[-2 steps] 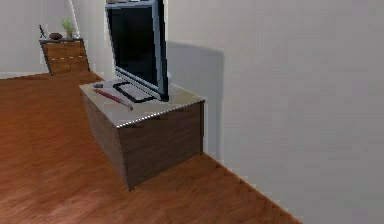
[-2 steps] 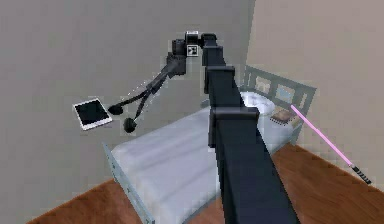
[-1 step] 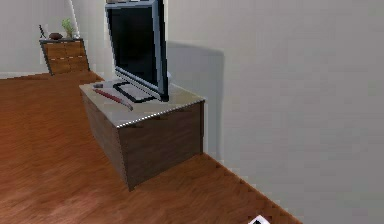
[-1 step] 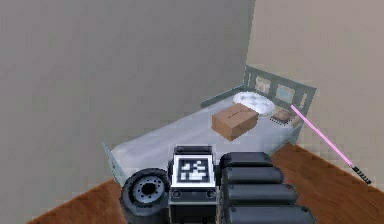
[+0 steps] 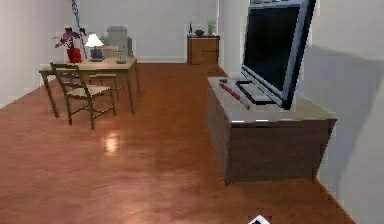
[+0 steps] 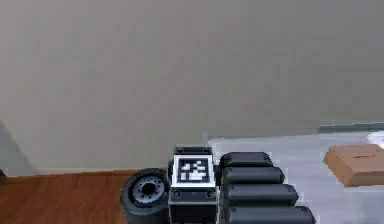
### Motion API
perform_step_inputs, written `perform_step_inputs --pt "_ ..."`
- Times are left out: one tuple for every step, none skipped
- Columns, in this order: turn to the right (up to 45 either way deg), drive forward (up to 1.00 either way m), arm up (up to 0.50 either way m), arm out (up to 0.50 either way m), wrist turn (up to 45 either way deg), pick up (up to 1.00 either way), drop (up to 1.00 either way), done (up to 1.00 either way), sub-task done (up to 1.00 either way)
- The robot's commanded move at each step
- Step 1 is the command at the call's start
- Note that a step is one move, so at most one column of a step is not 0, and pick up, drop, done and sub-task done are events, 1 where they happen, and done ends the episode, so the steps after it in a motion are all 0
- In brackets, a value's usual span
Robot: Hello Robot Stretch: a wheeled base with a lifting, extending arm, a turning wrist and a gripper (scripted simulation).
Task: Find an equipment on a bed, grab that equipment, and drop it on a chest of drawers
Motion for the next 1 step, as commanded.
perform_step_inputs --pt "0.0 1.00 0.00 0.00 0.0 0.00 0.00 0.00 0.00"
